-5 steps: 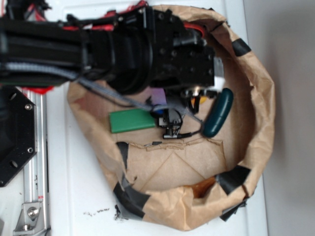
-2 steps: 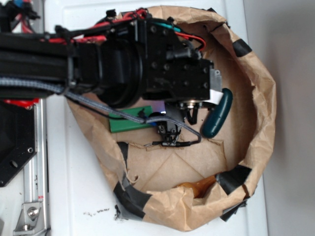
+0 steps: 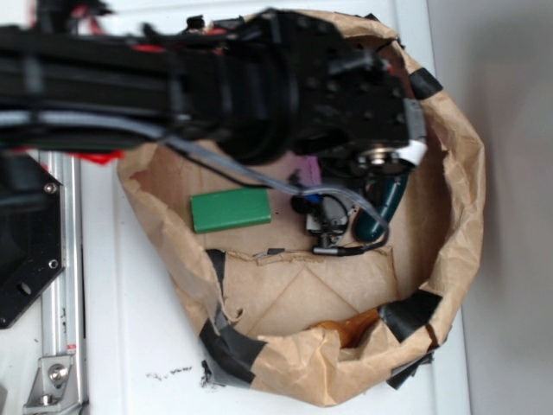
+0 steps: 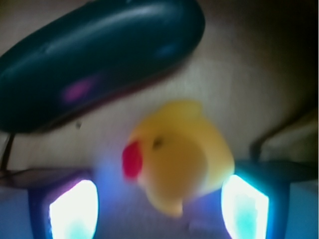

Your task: Grab the yellow duck.

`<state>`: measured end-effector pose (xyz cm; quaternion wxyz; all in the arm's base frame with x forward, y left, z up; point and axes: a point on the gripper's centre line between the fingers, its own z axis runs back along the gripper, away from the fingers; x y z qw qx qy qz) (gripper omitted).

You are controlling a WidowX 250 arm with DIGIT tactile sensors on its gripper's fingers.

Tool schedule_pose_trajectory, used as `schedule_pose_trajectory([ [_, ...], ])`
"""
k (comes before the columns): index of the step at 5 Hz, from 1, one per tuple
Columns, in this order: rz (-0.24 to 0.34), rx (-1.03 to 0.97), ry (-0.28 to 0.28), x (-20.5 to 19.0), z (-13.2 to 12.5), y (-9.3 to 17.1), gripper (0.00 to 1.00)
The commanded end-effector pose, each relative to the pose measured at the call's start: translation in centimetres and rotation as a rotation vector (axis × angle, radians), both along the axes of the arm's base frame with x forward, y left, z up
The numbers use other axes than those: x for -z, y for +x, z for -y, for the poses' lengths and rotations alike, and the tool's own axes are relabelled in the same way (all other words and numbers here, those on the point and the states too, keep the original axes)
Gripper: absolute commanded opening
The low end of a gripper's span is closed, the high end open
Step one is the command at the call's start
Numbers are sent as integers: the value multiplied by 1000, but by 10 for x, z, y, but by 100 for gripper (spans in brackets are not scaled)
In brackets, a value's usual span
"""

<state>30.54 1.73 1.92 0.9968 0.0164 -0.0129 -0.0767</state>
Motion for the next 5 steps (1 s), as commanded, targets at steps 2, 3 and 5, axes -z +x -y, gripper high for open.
schedule_pose_trajectory([
  [2, 44, -14, 56, -29, -10, 7, 0],
  [3, 79, -32, 17, -78, -8, -12, 0],
  [5, 135, -39, -33, -141, 4, -29, 0],
])
